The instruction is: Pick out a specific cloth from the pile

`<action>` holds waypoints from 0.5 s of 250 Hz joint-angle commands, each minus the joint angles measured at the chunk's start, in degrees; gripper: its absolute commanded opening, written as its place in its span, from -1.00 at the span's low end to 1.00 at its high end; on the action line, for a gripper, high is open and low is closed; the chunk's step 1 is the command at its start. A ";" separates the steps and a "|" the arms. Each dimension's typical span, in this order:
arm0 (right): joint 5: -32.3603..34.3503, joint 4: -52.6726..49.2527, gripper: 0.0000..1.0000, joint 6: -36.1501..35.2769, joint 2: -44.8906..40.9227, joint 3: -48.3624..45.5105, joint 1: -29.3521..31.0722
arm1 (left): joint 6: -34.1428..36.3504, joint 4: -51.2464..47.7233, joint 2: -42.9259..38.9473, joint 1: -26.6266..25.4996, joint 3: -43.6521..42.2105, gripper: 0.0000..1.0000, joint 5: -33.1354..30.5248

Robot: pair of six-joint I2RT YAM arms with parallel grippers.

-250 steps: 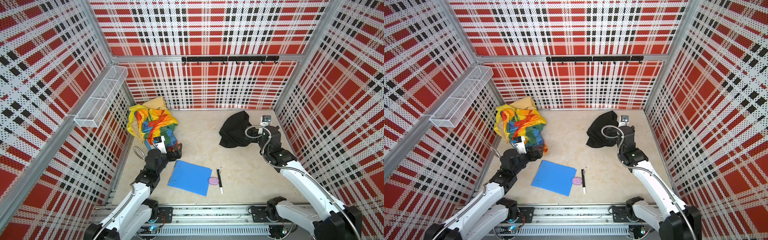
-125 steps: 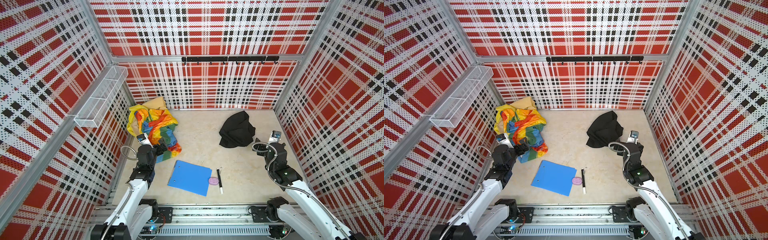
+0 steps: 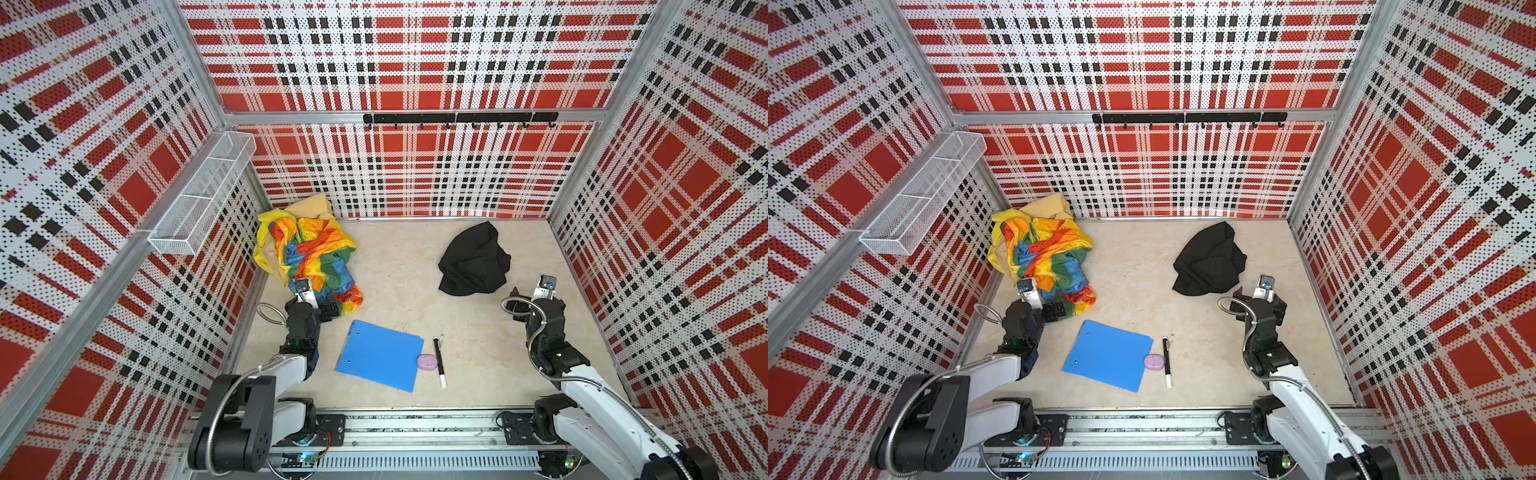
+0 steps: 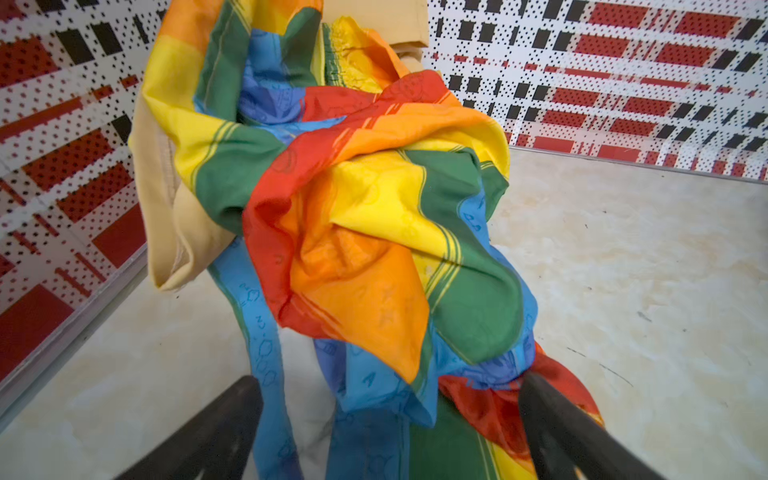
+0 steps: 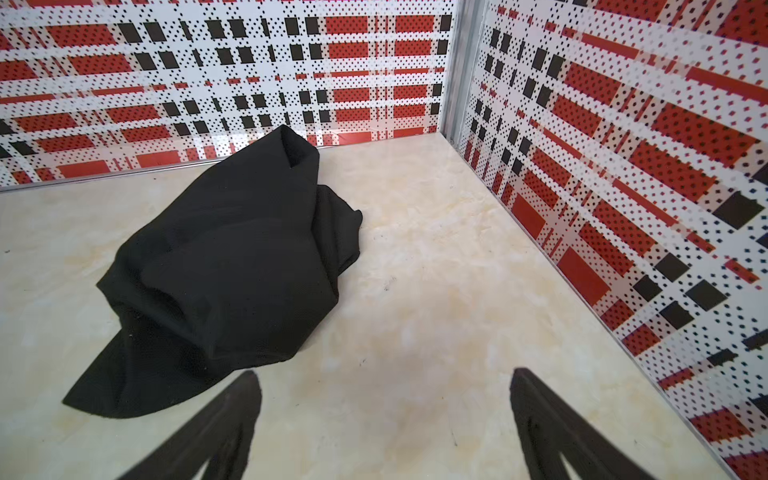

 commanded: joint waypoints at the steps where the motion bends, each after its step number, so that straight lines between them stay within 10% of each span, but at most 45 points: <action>1: -0.35 9.90 1.00 -2.12 2.04 -1.09 -1.62 | 5.03 14.59 2.77 -0.66 -0.12 0.98 1.06; 80: -3.61 18.36 1.00 -2.68 10.76 -2.05 -8.13 | 6.90 35.82 19.63 -0.55 -0.50 0.99 2.53; 125: -3.62 28.24 1.00 -5.29 18.34 -3.37 -9.30 | 5.64 28.81 18.25 0.23 1.83 0.98 3.05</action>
